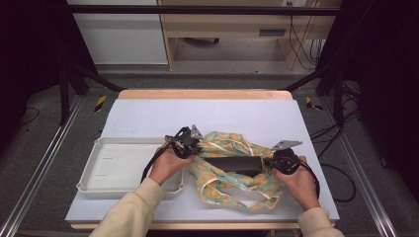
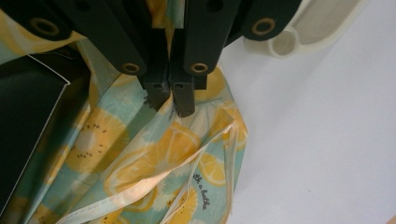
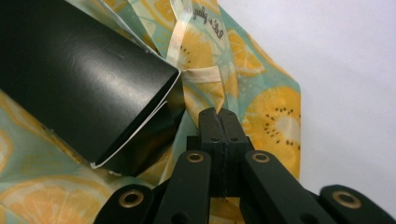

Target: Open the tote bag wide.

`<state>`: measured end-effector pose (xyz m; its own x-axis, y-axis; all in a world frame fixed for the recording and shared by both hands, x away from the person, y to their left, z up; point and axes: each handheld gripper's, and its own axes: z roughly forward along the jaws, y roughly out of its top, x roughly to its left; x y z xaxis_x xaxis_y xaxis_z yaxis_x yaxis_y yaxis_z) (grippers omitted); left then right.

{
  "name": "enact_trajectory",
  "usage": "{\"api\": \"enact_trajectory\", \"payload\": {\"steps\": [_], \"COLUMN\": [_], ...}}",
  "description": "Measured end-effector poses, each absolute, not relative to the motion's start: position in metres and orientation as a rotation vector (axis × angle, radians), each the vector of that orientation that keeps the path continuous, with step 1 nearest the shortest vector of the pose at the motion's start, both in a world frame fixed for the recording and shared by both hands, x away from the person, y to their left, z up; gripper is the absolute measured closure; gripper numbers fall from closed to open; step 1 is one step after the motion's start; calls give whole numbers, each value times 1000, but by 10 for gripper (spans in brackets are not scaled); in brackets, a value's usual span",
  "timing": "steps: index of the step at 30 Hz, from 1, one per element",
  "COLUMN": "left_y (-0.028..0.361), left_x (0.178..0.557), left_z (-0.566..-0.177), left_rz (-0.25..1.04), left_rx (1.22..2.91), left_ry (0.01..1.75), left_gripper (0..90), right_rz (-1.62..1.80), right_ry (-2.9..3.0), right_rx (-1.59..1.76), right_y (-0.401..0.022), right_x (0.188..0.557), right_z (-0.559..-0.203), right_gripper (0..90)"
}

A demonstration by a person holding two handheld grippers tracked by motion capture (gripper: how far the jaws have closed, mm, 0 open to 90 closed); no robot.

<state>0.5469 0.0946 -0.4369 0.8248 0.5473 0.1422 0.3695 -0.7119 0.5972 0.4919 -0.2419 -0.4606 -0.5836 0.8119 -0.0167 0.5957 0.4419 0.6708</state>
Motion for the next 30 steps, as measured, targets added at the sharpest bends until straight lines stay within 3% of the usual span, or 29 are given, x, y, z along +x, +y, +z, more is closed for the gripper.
{"api": "enact_trajectory", "payload": {"steps": [24, 27, 30], "left_y": [92, 96, 100], "left_x": [546, 543, 538], "left_z": [-447, -443, -434], "left_rz": [407, 434, 485], "left_rx": [2515, 2480, 2425], "left_ry": [652, 652, 660], "left_gripper": [872, 844, 766], "right_rz": [892, 905, 924], "right_ry": [2360, 2329, 2280], "right_rx": [1222, 1212, 1228], "right_y": [-244, -246, -251], "right_x": [490, 486, 481], "right_z": [-464, -460, -455], "right_gripper": [898, 833, 696]}}
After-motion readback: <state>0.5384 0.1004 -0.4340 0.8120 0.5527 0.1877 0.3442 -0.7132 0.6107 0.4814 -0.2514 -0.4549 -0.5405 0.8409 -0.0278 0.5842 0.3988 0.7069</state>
